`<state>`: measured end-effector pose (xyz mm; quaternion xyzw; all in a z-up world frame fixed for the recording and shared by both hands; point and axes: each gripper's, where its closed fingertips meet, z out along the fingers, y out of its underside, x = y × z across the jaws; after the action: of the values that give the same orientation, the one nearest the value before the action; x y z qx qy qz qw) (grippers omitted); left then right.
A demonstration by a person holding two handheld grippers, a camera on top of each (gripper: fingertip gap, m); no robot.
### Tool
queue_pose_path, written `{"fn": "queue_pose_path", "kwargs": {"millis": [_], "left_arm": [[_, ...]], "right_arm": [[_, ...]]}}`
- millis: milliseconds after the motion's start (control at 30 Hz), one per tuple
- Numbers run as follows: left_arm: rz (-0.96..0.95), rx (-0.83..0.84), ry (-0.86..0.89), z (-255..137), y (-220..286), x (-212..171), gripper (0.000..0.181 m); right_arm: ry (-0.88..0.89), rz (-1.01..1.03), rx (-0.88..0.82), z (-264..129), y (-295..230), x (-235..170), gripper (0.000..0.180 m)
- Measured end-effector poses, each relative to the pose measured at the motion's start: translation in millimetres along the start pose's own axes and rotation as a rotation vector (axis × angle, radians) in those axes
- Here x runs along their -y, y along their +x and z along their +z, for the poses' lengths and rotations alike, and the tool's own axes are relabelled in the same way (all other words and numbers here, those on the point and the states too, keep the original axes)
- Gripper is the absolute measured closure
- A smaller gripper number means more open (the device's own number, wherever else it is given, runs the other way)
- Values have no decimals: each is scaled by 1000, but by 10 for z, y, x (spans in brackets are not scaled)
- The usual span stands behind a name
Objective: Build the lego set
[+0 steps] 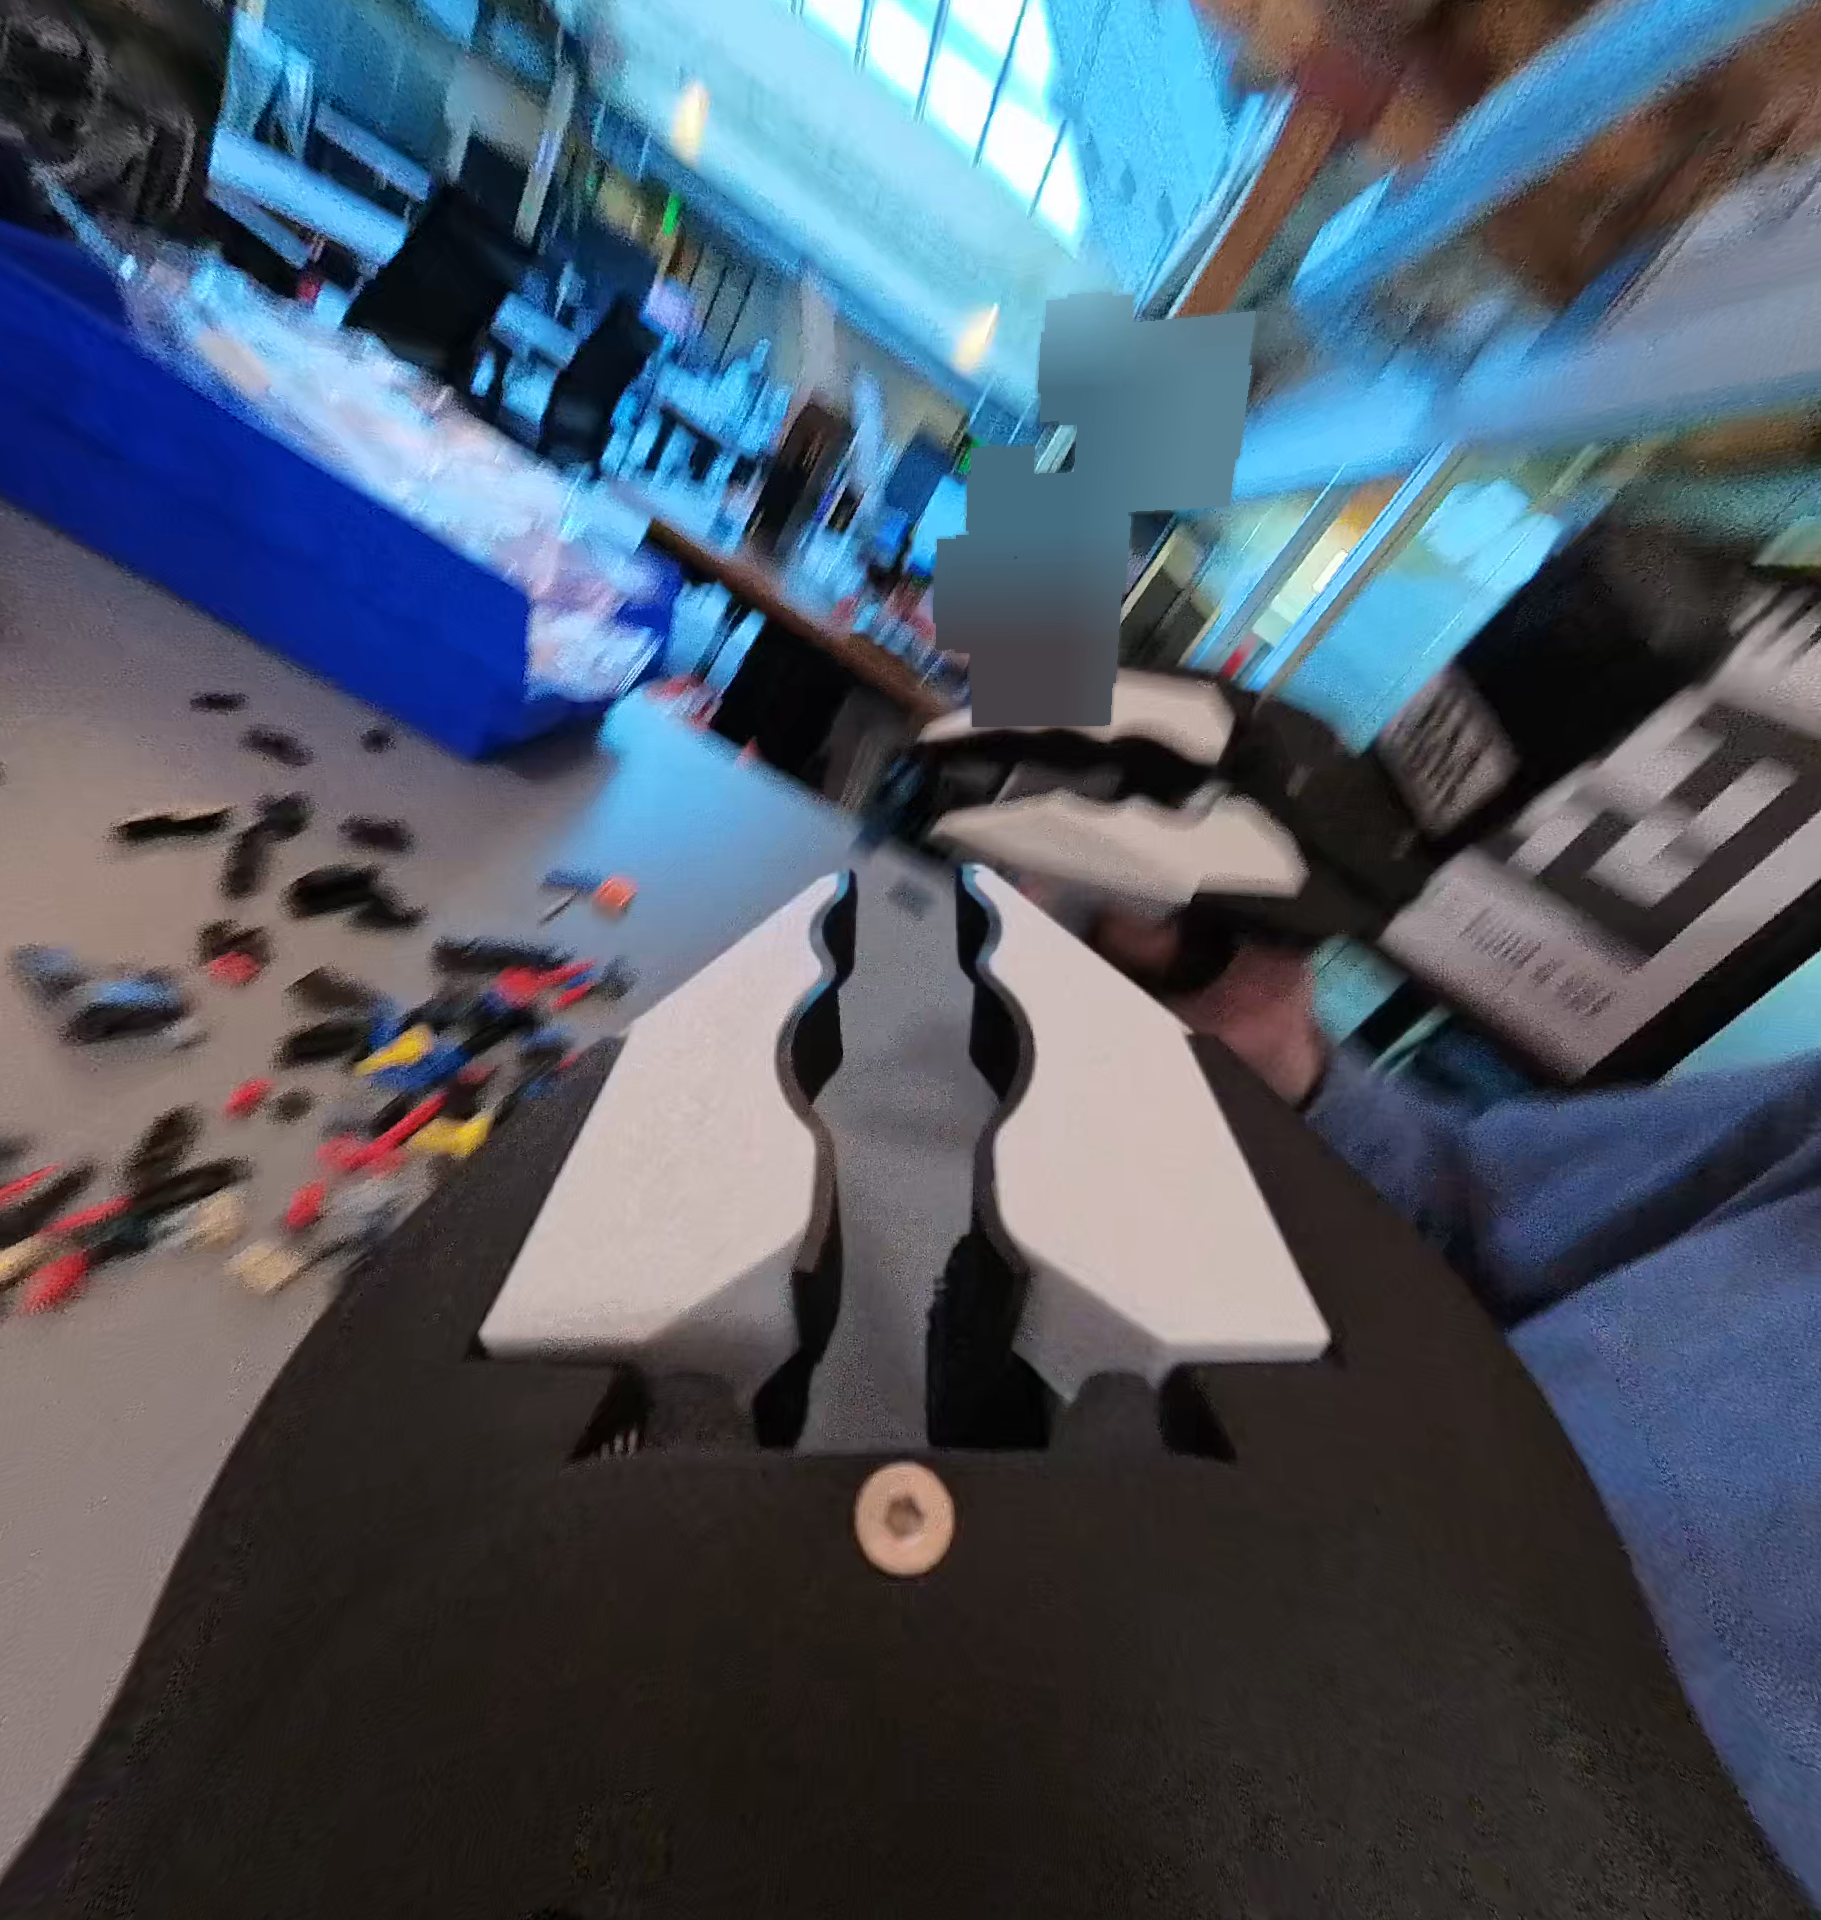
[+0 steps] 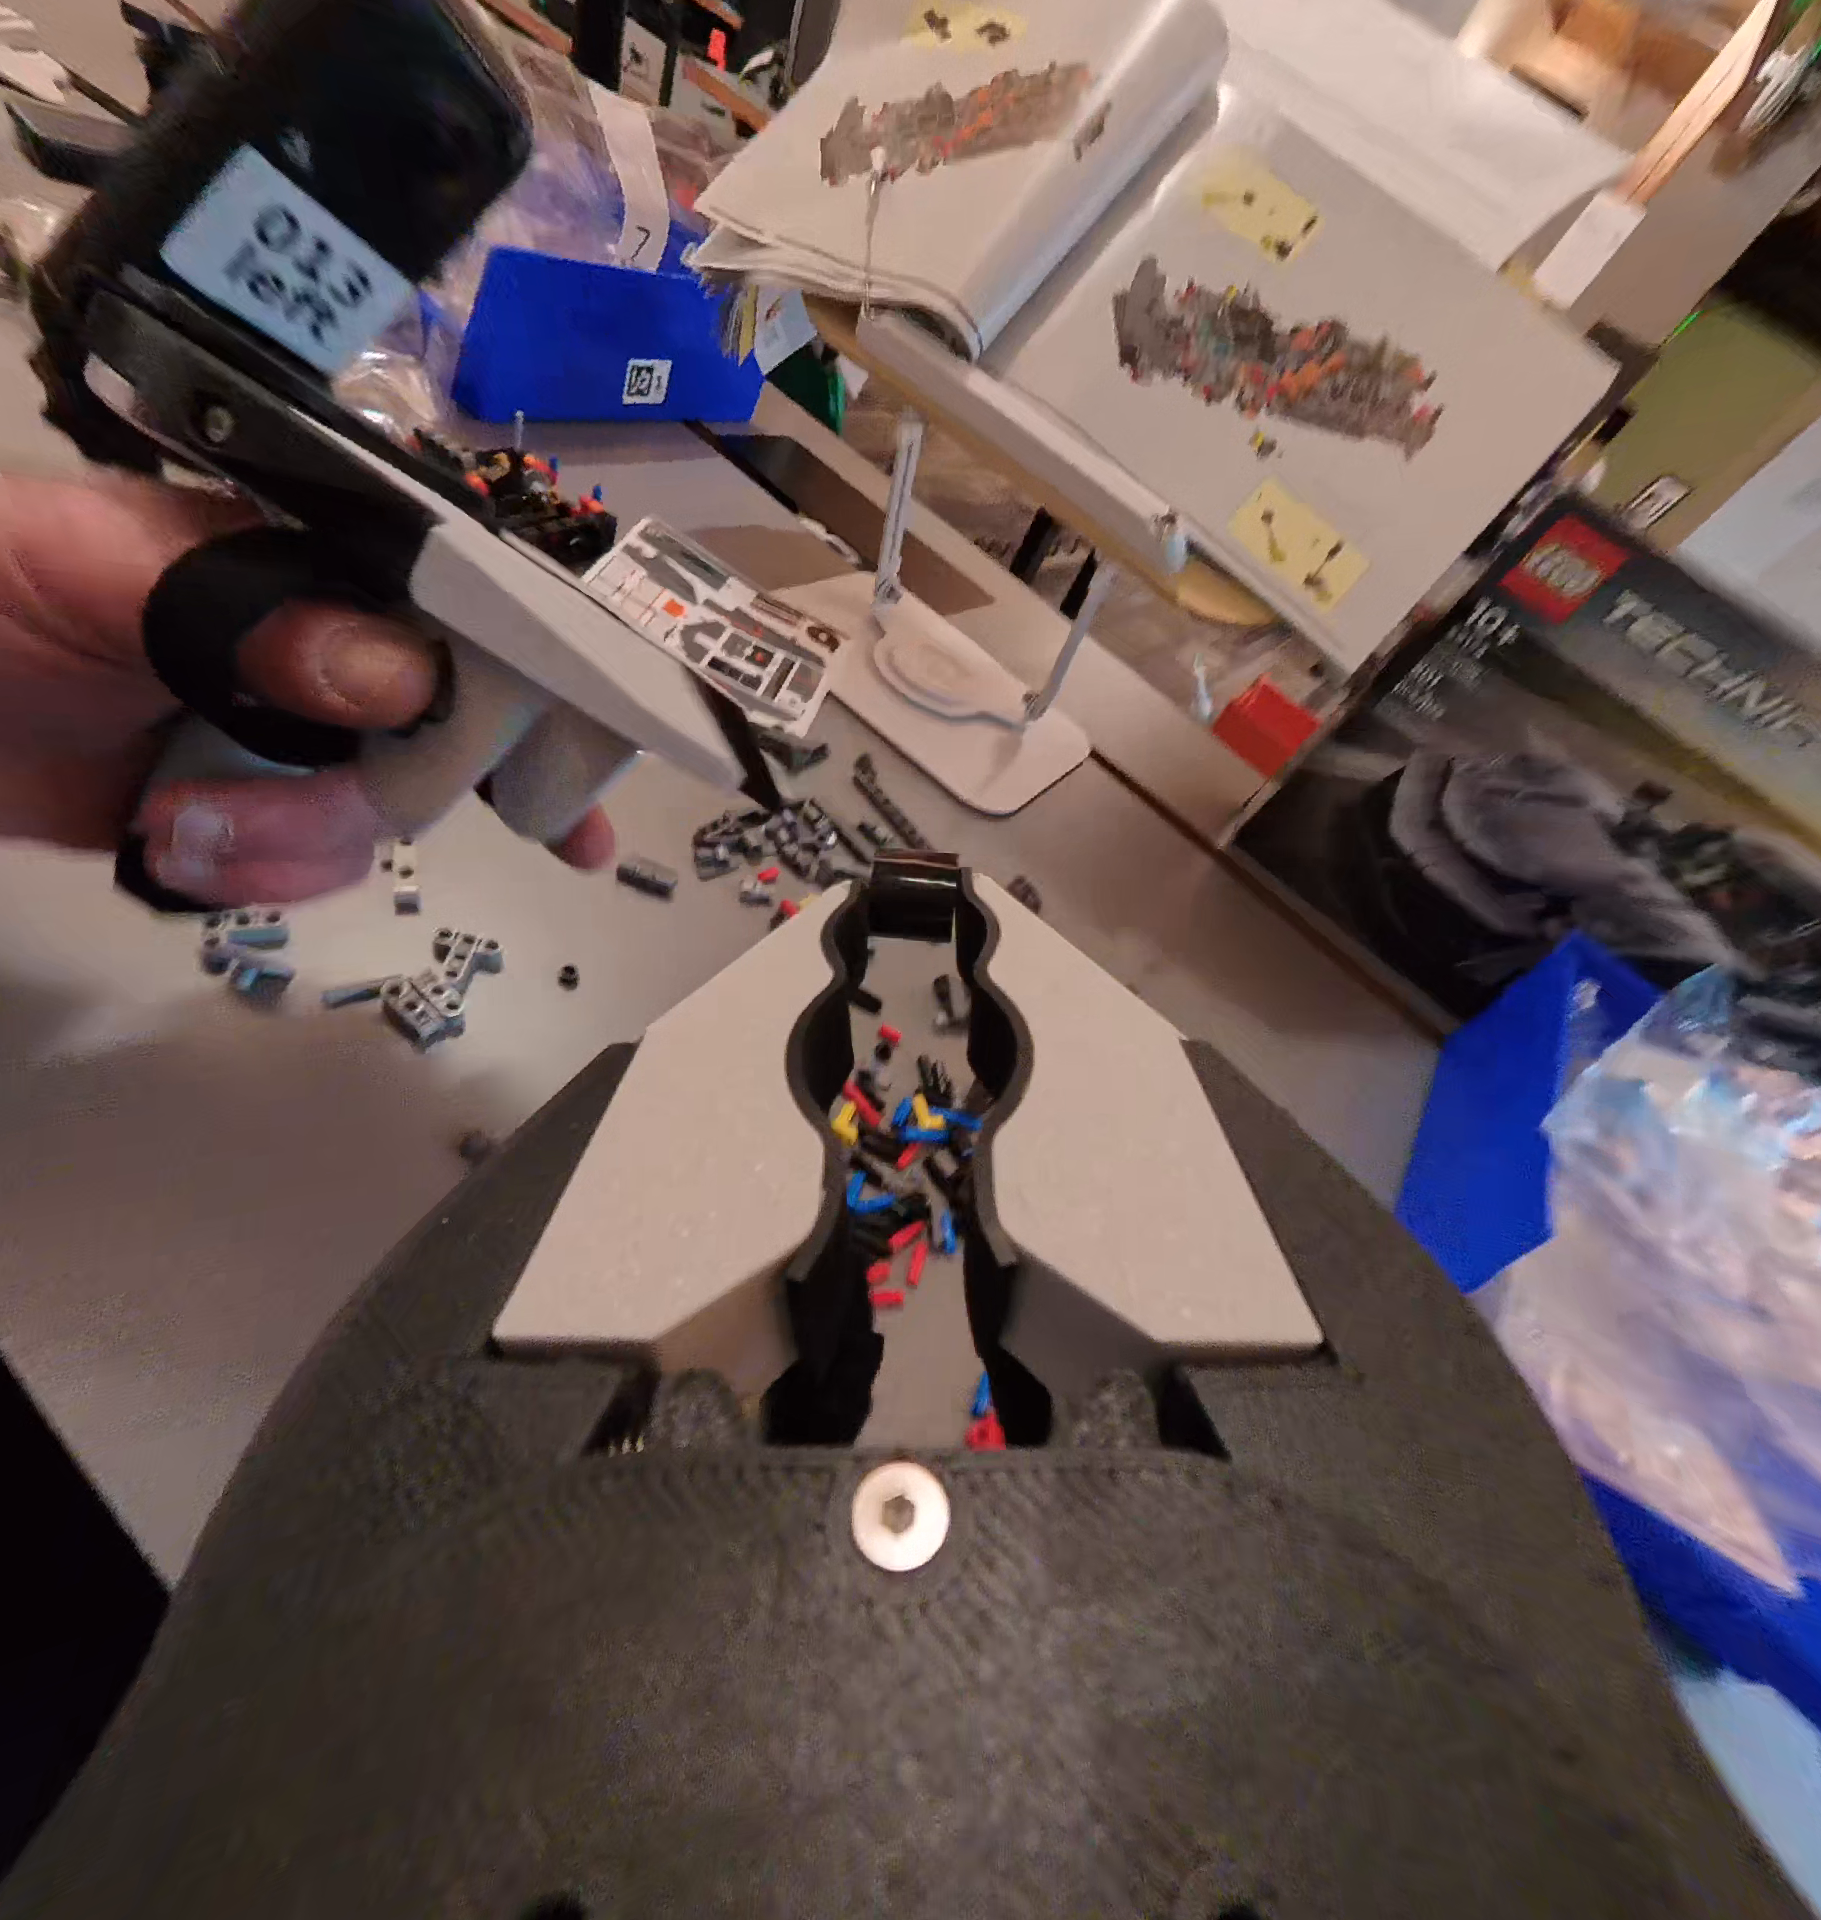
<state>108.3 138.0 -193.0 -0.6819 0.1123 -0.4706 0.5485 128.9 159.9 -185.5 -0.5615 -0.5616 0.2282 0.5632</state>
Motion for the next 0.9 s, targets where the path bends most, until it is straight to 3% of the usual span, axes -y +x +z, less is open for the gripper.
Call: {"fn": "queue_pose_path", "kwargs": {"millis": [167,333,600,900], "left_arm": [[392,307,-543,-420,-444,-804,181],[525,329,-834,-428,-527,-1356,181],[543,350,-902,-299,-542,-1577,181],[467,320,-819,-281,-376,-1578,180]], "right_arm": [[-120,109,178,-28,-295,-526,167],[-249,158,312,-10,-735,-1013,166],[-335,210,406,7,-987,-1319,166],[-333,231,430,71,-1034,-1380,166]]}}
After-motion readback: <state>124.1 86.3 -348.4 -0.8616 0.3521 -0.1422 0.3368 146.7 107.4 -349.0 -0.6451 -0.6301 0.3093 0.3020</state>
